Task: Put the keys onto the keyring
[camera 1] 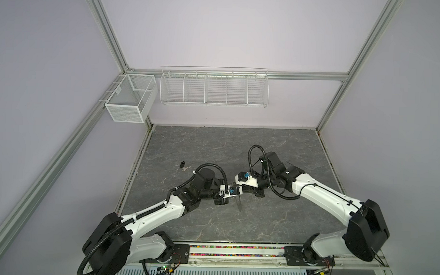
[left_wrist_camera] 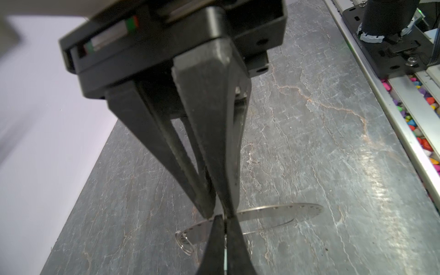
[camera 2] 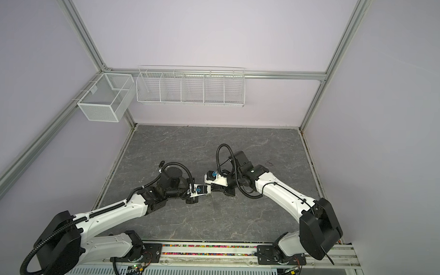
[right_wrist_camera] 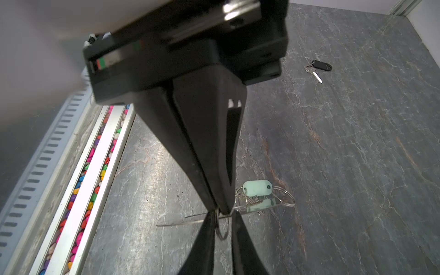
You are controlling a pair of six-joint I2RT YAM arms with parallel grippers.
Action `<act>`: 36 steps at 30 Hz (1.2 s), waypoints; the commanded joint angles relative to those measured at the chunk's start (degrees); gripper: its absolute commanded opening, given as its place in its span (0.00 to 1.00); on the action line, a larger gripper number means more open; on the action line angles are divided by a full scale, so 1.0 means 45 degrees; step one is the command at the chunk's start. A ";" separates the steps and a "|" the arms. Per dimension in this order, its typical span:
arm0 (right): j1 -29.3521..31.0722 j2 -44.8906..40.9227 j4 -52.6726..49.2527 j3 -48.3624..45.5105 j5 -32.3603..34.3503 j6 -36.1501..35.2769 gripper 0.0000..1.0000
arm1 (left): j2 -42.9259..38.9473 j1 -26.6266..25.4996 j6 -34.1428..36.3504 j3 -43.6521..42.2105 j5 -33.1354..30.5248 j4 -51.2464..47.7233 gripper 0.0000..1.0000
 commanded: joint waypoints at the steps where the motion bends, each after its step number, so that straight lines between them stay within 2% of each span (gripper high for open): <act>1: 0.0019 -0.0219 0.0376 -0.0182 -0.0074 -0.0365 0.17 | 0.0090 -0.0124 0.0422 0.0431 0.0326 -0.0286 0.00; 6: -0.0284 -0.0768 0.0880 -0.0566 0.0036 -0.0095 0.26 | -0.0129 -0.0124 -0.0112 0.0093 0.0028 0.0462 0.00; 10: -0.0905 -0.1580 0.1324 -0.1046 -0.0152 0.0243 0.33 | -0.0476 -0.0124 -0.1453 -0.0638 -0.0246 0.2081 0.00; 14: -0.1227 -0.1794 0.1045 -0.1054 -0.0545 0.0337 0.34 | -0.0701 -0.0124 -0.1966 -0.0470 0.0119 0.2086 0.00; 24: -0.1837 -0.1933 0.1021 -0.1100 -0.1611 0.0938 0.34 | -0.1147 0.0124 -0.3716 -0.0700 0.0586 0.4055 0.00; 36: -0.1914 -0.2368 0.3150 -0.1576 -0.2983 0.2837 0.35 | -0.0708 0.0325 -0.5509 -0.1034 0.0913 0.6828 0.00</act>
